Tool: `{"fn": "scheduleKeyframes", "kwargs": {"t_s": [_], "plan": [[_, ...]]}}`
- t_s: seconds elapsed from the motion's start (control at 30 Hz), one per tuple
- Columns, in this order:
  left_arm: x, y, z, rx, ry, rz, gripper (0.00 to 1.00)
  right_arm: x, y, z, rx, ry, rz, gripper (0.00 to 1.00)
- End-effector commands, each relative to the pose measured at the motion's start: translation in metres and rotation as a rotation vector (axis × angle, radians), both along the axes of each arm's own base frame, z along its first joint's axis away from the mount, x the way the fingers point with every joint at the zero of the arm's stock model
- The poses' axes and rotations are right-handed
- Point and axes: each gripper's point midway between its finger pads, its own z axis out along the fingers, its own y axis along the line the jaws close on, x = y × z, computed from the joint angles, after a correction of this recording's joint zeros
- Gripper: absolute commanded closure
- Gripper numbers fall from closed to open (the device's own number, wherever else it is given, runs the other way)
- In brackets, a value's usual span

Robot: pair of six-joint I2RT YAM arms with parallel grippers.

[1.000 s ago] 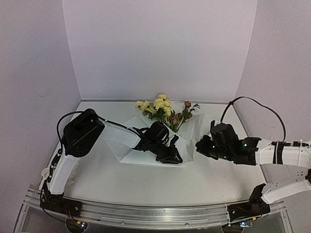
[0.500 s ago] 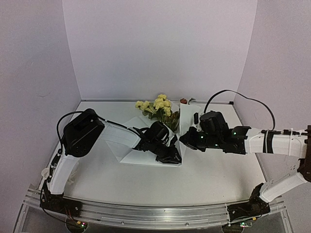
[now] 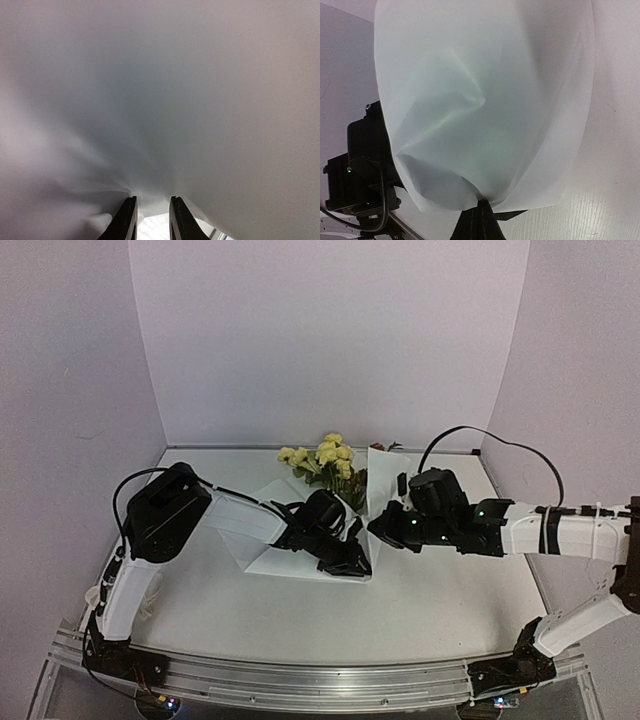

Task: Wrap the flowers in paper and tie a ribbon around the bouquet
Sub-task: Pass from the right arm to the left

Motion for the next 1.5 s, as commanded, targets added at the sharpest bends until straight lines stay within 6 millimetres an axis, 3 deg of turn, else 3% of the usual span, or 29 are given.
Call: {"fn": "scheduleKeyframes", "kwargs": {"t_s": [0.0, 0.17, 0.3, 0.37, 0.5, 0.57, 0.77, 1.07, 1.27, 1.47], "plan": [[0.019, 0.016, 0.052, -0.064, -0.089, 0.035, 0.74, 0.003, -0.01, 0.028, -0.017, -0.051, -0.011, 1.0], [0.021, 0.027, 0.077, -0.114, -0.107, 0.031, 0.72, 0.001, -0.017, 0.022, -0.054, -0.033, -0.012, 1.0], [0.031, 0.057, 0.086, -0.126, -0.1, 0.109, 0.73, 0.003, -0.015, 0.02, -0.083, -0.02, -0.005, 1.0], [0.038, 0.084, 0.084, -0.1, -0.089, 0.17, 0.74, 0.005, -0.012, 0.019, -0.095, -0.016, -0.002, 1.0], [0.054, 0.145, 0.054, 0.01, -0.064, 0.285, 0.76, 0.011, -0.007, 0.019, -0.1, -0.009, -0.001, 1.0], [0.055, 0.159, 0.038, 0.051, -0.038, 0.291, 0.77, 0.012, -0.003, 0.017, -0.099, -0.002, 0.002, 1.0], [0.053, 0.152, 0.012, 0.059, -0.011, 0.241, 0.8, 0.017, 0.007, 0.019, -0.093, 0.003, 0.016, 1.0], [0.039, 0.134, -0.007, 0.04, 0.044, 0.241, 0.8, 0.023, 0.03, 0.02, -0.081, 0.015, 0.077, 1.0], [0.027, 0.134, -0.007, 0.023, 0.058, 0.259, 0.81, 0.026, 0.057, 0.008, -0.085, 0.048, 0.172, 1.0], [0.028, 0.145, 0.012, 0.012, 0.013, 0.278, 0.8, 0.038, 0.08, -0.026, -0.121, 0.107, 0.208, 1.0]]}}
